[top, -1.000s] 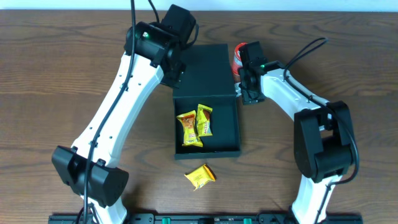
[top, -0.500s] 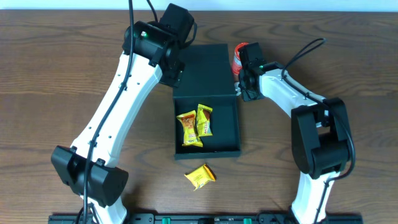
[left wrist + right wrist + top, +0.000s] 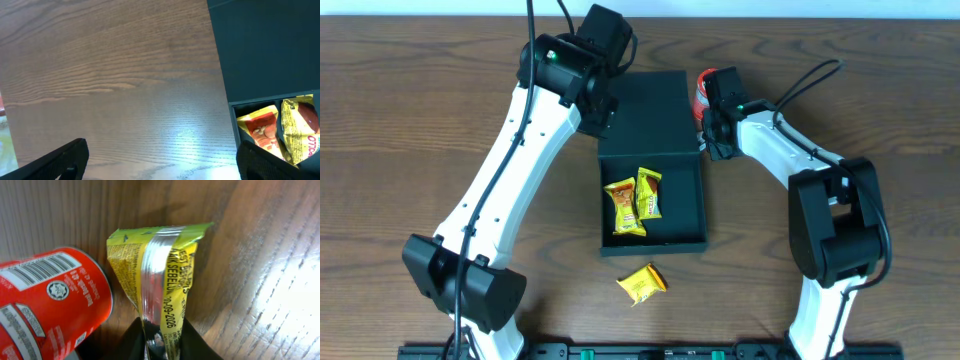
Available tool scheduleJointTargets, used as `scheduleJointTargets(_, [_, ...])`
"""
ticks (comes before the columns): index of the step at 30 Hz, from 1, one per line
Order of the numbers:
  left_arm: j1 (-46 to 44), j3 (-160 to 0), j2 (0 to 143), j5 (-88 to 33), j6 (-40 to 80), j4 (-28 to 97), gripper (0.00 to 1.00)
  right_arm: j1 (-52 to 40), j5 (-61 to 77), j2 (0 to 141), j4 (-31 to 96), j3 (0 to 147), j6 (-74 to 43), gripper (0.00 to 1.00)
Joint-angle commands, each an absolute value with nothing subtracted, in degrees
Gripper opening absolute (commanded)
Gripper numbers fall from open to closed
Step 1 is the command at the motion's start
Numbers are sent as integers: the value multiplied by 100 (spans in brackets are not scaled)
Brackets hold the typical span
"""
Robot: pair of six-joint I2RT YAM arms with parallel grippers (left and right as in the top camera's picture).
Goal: Pack container
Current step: 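Grasp the yellow-silver snack bar with the right gripper, then place the snack bar into the box with the right gripper and release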
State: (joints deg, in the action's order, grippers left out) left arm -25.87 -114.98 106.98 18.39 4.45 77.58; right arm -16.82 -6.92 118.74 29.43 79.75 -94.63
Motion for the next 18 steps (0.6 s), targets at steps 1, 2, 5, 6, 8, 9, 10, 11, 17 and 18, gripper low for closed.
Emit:
scheduleJointTargets(1, [-2550,-11601,10659,1911,425,7756,95,-1640,-582,11920,2954,7966,-8772,16])
scheduleJointTargets(2, [-2550,-11601,10659,1909,425,7752,95,-1640,-537,11917,2952,7966,-8648,15])
scheduleJointTargets(5, [-2550,-11601,10659,1909,425,7734,96,-1640,-353,11904,2956,7972,-8184,15])
scheduleJointTargets(6, [-2550,-11601,10659,1909,425,7719,95,-1640,-305,11893,2963,7975,-8012,14])
scheduleJointTargets(8, [-2550,-11601,10659,1909,425,7693,96,-1640,-292,11880,3002,7977,-7828,13])
scheduleJointTargets(9, [-2550,-11601,10659,1909,425,7682,95,-1640,-294,11869,3063,7981,-7754,12])
scheduleJointTargets(10, [-2550,-11601,10659,1907,427,7664,96,-1640,-294,11856,3127,7985,-7662,12])
scheduleJointTargets(11, [-2550,-11601,10659,1907,427,7651,95,-1640,-296,11843,3225,7988,-7555,12])
scheduleJointTargets(17, [-2552,-11601,10659,1905,434,7618,95,-1594,-331,11649,3684,8016,-6772,8])
scheduleJointTargets(18, [-2552,-11601,10659,1905,462,7612,95,-1577,-368,11592,3756,8029,-6665,8])
